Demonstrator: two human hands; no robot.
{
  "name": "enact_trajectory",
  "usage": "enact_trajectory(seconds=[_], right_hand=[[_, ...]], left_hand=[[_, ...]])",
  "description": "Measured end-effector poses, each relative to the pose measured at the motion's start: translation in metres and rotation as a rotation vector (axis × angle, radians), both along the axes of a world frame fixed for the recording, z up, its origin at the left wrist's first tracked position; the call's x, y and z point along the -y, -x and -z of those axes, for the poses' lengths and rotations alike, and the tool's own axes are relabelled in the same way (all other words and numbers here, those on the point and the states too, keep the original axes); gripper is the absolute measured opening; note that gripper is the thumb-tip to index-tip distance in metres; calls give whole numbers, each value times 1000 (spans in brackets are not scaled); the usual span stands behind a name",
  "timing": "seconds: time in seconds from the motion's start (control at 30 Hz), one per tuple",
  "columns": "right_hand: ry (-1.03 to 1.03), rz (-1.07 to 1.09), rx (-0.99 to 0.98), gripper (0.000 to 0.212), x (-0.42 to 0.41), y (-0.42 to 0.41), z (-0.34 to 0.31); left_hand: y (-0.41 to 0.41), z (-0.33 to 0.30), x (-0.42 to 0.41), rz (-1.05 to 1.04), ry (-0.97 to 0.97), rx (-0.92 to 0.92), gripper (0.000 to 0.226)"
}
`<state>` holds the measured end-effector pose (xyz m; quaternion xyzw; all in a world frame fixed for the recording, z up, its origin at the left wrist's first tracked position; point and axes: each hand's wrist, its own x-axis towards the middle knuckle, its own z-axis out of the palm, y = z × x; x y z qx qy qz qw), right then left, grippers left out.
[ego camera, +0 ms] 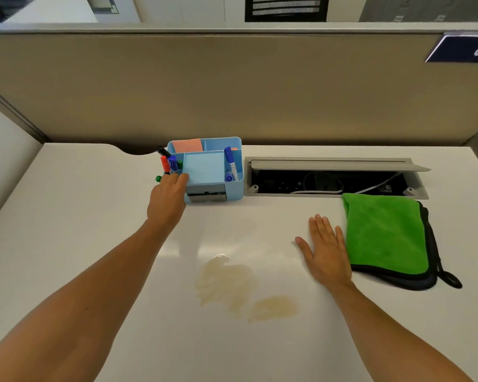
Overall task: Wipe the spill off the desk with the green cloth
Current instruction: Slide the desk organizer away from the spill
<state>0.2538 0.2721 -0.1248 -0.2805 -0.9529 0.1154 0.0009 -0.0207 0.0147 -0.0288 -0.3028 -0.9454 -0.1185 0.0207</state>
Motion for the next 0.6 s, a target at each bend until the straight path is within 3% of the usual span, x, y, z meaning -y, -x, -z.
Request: enact_trajectory(seconds=[0.2, 0.6], right_hand=[[-9, -4, 1, 78, -1, 0, 1], [-8, -18, 12, 79, 3, 2, 2]], left_hand=[[3, 4, 0, 10, -85, 34, 21], [0, -5, 49, -104, -178, -11, 14]])
